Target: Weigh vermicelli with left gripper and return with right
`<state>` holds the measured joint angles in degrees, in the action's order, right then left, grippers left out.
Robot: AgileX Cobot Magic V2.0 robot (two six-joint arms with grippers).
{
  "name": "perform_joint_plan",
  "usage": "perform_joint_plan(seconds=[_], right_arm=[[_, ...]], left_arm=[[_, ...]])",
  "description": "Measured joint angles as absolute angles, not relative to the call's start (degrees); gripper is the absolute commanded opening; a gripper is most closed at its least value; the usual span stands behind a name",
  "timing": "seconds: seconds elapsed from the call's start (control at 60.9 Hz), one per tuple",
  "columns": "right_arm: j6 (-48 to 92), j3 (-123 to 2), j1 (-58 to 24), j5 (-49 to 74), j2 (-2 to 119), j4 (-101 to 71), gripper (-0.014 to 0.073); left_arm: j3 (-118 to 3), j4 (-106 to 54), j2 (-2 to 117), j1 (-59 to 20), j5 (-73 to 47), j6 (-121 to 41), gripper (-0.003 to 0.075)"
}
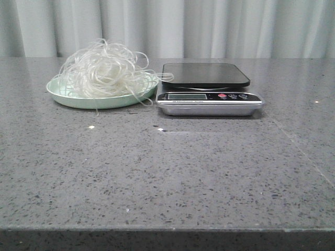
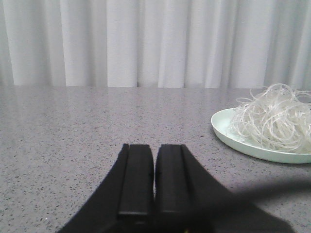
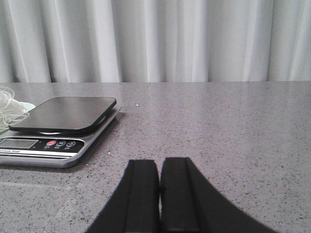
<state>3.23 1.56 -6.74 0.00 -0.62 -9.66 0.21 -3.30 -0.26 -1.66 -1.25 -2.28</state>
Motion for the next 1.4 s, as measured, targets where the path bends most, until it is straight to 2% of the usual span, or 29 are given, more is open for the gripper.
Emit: perform_joint_plan(seconds=[0.871,1.035,1.232,1.396], right_arm=[[3.23,1.56,-6.74,0.00,-0.62,-9.66,0.0188],[3.23,1.56,-6.74,0.00,-0.62,-9.66,0.0188],[3.23,1.56,-6.74,0.00,-0.62,-9.66,0.0188],[3.23,1.56,-6.74,0.30,-0.62,-9.66,0.0188]], left_arm=[[0.21,-3.30,-0.26,-1.66,-1.25,-2.28,0.0127],[-0.02,-3.59,-0.26,-1.66,7.57,-2.15,0.0127],[-10.54,-4.76,0.60,-1.66,3.49,-2.15,0.0127],[-23.62,-4.76,9.22,-1.66,-5.87,-2.15,0.0127]])
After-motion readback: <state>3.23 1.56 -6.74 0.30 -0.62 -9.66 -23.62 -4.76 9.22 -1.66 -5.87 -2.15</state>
